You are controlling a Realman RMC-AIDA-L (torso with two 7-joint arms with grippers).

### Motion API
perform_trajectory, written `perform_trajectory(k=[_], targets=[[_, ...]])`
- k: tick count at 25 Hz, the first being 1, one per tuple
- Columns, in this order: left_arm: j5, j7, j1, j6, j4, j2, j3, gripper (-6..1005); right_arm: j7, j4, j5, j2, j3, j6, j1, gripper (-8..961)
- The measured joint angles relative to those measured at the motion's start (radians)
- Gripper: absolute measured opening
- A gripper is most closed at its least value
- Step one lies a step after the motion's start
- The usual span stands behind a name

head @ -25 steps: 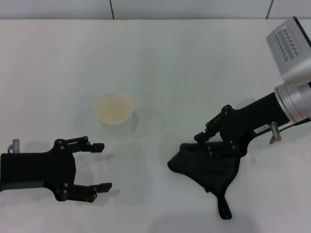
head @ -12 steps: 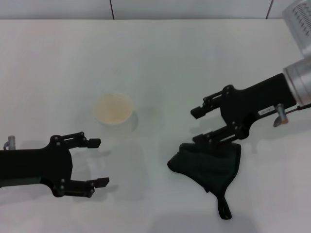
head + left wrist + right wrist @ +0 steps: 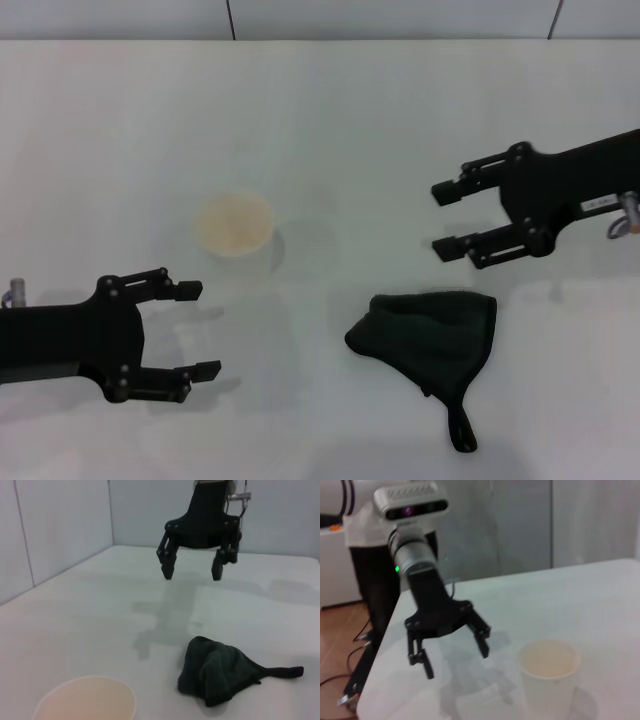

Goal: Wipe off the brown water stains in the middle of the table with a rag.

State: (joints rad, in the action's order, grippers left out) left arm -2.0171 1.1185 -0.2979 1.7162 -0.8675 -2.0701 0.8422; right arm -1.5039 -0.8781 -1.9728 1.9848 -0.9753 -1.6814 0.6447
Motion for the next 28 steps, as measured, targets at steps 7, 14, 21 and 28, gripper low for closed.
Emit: perform_trajectory(k=[7, 14, 21, 28], targets=[[0.004, -0.001, -0.001, 0.006, 0.004, 0.000, 0.000, 888, 0.056, 0.022, 0.030, 0.000, 0.092, -0.063, -0.029, 667], [0.020, -0.003, 0.001, 0.024, 0.004, 0.002, 0.000, 888, 0.059, 0.025, 0.026, 0.005, 0.084, -0.064, -0.035, 667], [0.022, -0.003, 0.006, 0.028, 0.004, 0.002, 0.000, 888, 0.058, 0.025, 0.021, 0.007, 0.082, -0.059, -0.043, 654], [0.020, -0.003, 0.007, 0.037, 0.004, 0.002, 0.000, 888, 0.041, 0.025, -0.020, 0.007, 0.081, -0.054, -0.044, 654]])
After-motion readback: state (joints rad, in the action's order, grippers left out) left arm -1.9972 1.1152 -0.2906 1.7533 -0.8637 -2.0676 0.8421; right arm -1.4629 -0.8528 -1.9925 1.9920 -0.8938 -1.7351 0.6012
